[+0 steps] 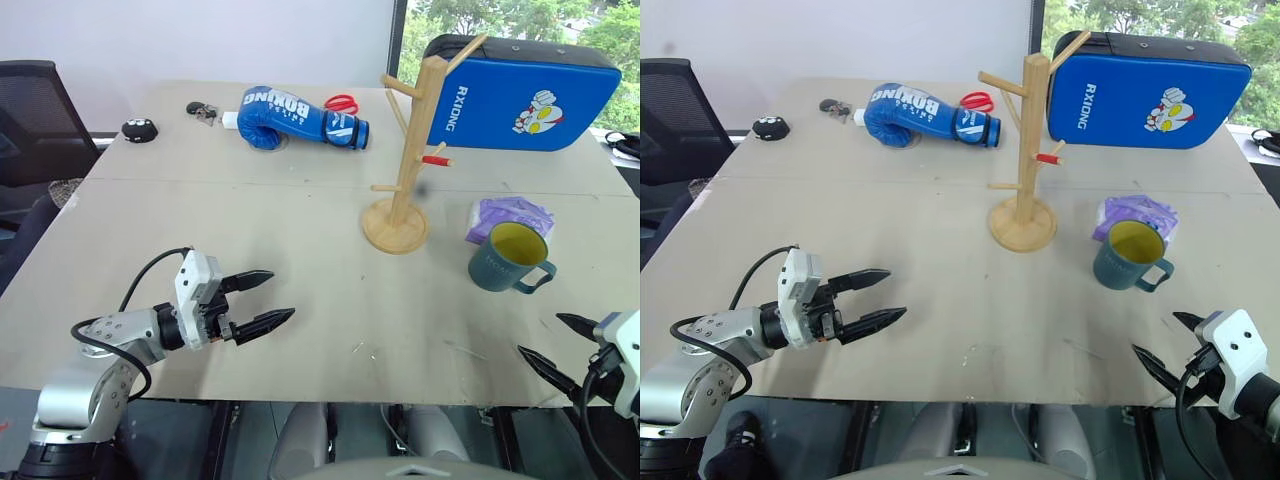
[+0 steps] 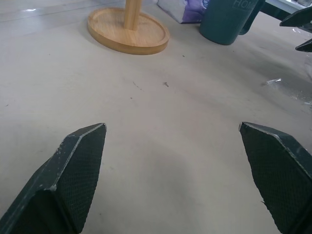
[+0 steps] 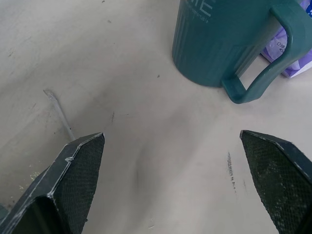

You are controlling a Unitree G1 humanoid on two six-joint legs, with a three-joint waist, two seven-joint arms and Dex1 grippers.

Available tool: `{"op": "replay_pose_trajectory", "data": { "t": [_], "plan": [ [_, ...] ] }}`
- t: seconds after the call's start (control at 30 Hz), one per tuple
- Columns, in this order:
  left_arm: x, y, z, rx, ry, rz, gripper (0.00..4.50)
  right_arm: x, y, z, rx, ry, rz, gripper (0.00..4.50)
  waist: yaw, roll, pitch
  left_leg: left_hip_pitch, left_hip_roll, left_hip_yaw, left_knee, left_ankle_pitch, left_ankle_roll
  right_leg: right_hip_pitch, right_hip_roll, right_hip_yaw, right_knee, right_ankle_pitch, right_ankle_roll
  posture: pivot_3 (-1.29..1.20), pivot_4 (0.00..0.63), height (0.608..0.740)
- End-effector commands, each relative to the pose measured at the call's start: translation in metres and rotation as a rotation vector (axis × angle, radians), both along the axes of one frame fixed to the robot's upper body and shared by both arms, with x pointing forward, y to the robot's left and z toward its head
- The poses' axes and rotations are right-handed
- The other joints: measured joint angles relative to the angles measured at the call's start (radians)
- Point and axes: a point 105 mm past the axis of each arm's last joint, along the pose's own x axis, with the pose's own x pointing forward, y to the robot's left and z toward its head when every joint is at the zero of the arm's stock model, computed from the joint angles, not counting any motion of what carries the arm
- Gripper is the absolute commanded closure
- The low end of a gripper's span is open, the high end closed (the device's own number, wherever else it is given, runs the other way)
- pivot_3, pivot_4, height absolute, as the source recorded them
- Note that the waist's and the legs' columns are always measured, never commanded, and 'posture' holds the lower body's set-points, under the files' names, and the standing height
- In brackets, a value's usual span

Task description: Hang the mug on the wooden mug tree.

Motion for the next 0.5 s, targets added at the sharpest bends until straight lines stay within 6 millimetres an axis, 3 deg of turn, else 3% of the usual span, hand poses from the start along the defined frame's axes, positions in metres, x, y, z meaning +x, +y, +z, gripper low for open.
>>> {"op": "replay_pose_trajectory", "data": {
  "t": [0.03, 0.13, 0.47, 0.5],
  "plan": [
    [0.001, -0.017, 0.021, -0.036, -0.061, -0.100, 0.00, 0.010, -0.003, 0.015, -0.001, -0.085, -0.061, 0.01, 0.000, 0.000, 0.000, 0.000, 0.000, 0.000, 0.000, 0.000, 0.000, 0.000, 0.000, 0.000, 0.000, 0.000, 0.000, 0.00, 0.150, 0.740],
    [-0.007, -0.041, 0.044, -0.105, -0.111, -0.283, 0.00, 0.024, -0.006, 0.018, 0.037, -0.157, -0.243, 0.01, 0.003, -0.002, 0.000, -0.001, 0.000, -0.002, 0.002, 0.000, 0.000, 0.000, 0.000, -0.002, 0.000, 0.000, 0.001, 0.00, 0.150, 0.740],
    [-0.025, -0.063, 0.065, -0.119, -0.161, -0.463, 0.00, 0.045, -0.004, 0.010, 0.088, -0.209, -0.498, 0.01, -0.002, 0.002, -0.001, -0.001, -0.001, 0.001, -0.001, 0.000, -0.001, -0.001, 0.003, 0.001, 0.000, 0.001, -0.002, 0.00, 0.150, 0.740],
    [-0.025, -0.064, 0.066, -0.121, -0.163, -0.462, 0.00, 0.047, -0.005, 0.010, 0.092, -0.216, -0.512, 0.25, -0.002, 0.002, -0.001, -0.001, -0.001, 0.000, -0.001, 0.000, -0.001, -0.001, 0.003, 0.001, 0.000, 0.001, -0.002, 0.00, 0.150, 0.740]
  ]
}}
